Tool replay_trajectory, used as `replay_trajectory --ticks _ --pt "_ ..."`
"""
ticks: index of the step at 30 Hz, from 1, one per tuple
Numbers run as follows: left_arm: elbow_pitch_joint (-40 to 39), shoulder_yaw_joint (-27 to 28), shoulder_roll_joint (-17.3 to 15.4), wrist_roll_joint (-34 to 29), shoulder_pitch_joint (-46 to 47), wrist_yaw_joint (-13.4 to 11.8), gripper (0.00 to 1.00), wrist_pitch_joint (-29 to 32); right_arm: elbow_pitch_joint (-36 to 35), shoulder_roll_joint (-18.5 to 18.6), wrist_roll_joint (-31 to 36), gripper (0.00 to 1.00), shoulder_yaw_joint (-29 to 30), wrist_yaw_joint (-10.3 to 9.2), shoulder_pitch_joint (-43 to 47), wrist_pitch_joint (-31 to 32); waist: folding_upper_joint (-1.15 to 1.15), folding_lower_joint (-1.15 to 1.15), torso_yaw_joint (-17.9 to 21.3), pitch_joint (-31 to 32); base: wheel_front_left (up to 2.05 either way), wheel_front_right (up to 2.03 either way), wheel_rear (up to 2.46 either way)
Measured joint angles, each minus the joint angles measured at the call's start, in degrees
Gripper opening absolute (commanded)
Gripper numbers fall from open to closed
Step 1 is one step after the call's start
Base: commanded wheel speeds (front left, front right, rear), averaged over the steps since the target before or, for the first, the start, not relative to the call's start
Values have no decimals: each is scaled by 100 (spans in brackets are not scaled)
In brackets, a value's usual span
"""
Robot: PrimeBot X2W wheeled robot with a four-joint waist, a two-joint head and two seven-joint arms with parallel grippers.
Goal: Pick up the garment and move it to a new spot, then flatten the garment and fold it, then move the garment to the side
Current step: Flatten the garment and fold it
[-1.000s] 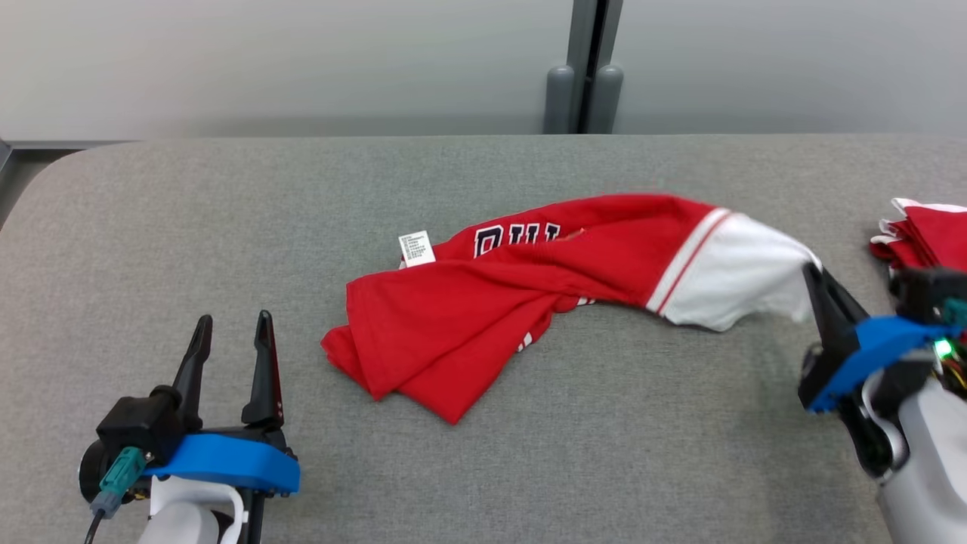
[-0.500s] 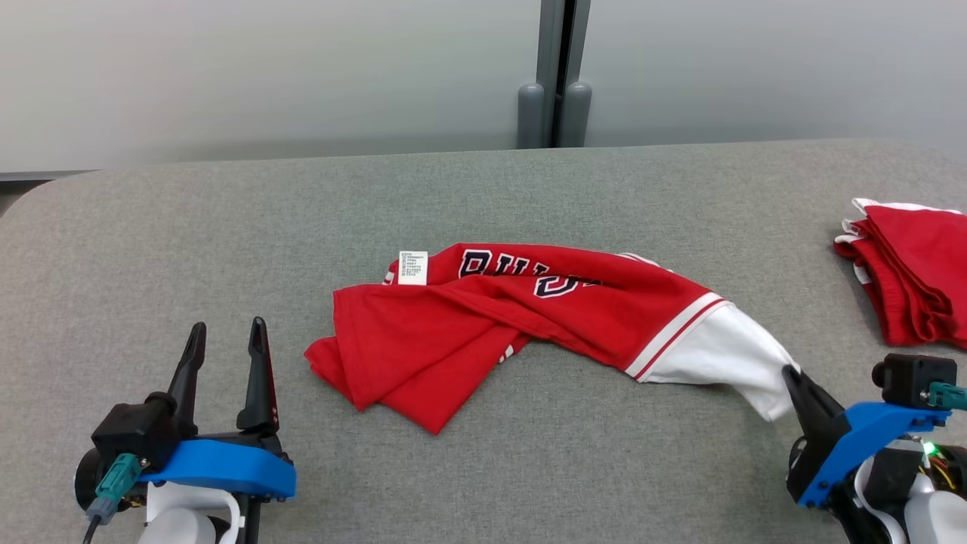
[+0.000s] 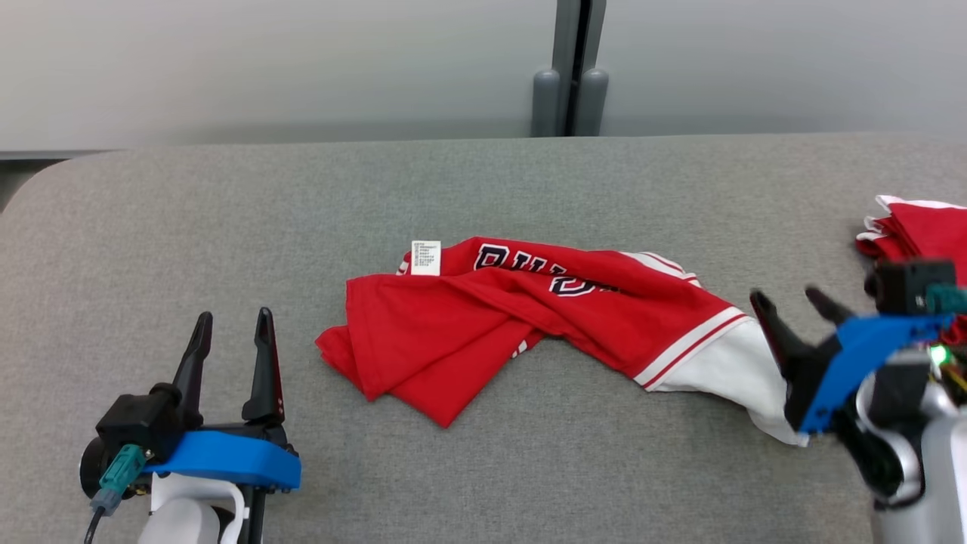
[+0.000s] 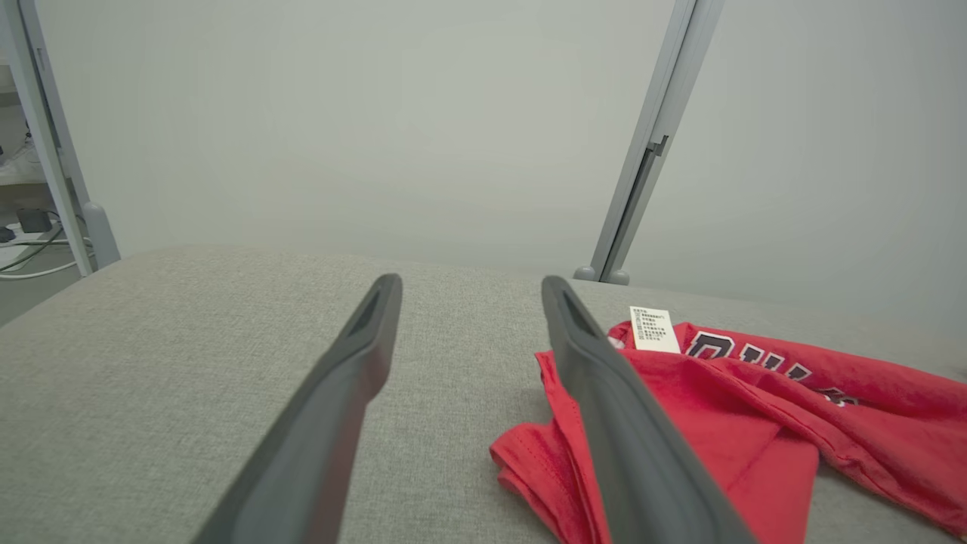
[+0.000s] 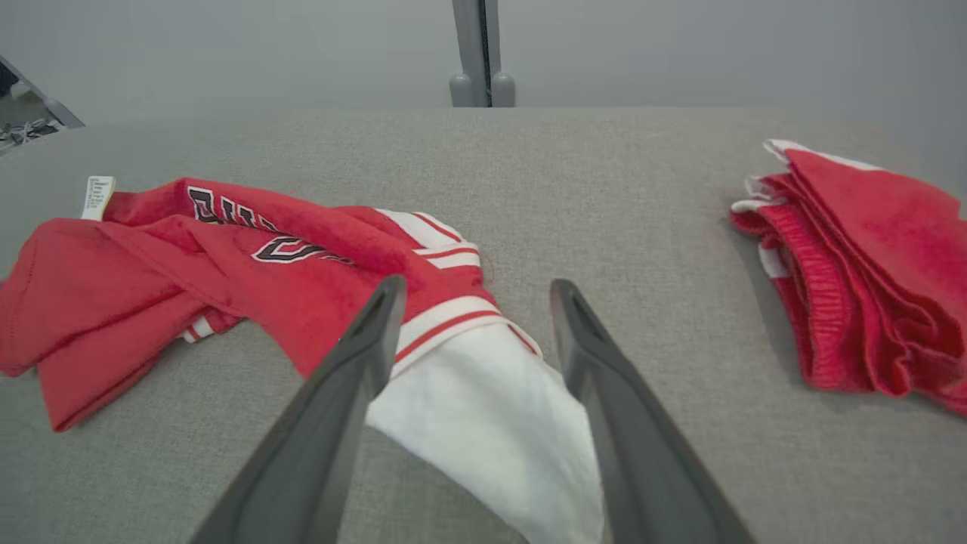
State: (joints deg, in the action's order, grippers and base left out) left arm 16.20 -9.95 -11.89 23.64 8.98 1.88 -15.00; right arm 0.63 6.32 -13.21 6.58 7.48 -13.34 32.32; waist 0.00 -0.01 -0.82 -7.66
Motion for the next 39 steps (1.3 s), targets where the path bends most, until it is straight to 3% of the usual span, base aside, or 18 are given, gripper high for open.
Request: replay_trajectory --ticks 4,12,17,26,27,28,33,39 --pt "-21 -32 18 -47 125 29 100 0 369 234 65 100 -318 0 -896 277 0 1 -109 -163 0 0 0" --pt "9 -235 89 -155 559 149 100 0 1867 1256 -145 100 -1634 0 -2449 716 0 1 -557 -616 0 0 0" --pt "11 -332 155 -202 758 203 100 0 2510 1708 -583 100 -2350 1 -2790 740 0 2 -873 -923 0 0 0" --pt "57 -383 300 -274 895 268 100 0 3137 1969 -1372 100 -3222 -9 -2956 542 0 1 -1216 -1253 0 0 0" --pt "56 -382 304 -289 902 268 100 0 3140 1998 -1490 30 -3307 -12 -2993 533 0 2 -1225 -1272 0 0 0" --pt "53 -377 309 -302 912 269 100 1 3130 2024 -1581 0 -3396 -16 -3015 481 0 1 -1229 -1288 0 0 0" --pt "8 -349 330 -332 986 270 100 0 3339 2082 -1501 0 -3299 2 -3273 -370 0 2 -1215 -1346 0 0 0" --pt "30 -349 381 -365 989 280 100 0 4163 1961 -687 0 -2174 1 -3832 -1530 0 2 -1212 -1324 0 0 0"
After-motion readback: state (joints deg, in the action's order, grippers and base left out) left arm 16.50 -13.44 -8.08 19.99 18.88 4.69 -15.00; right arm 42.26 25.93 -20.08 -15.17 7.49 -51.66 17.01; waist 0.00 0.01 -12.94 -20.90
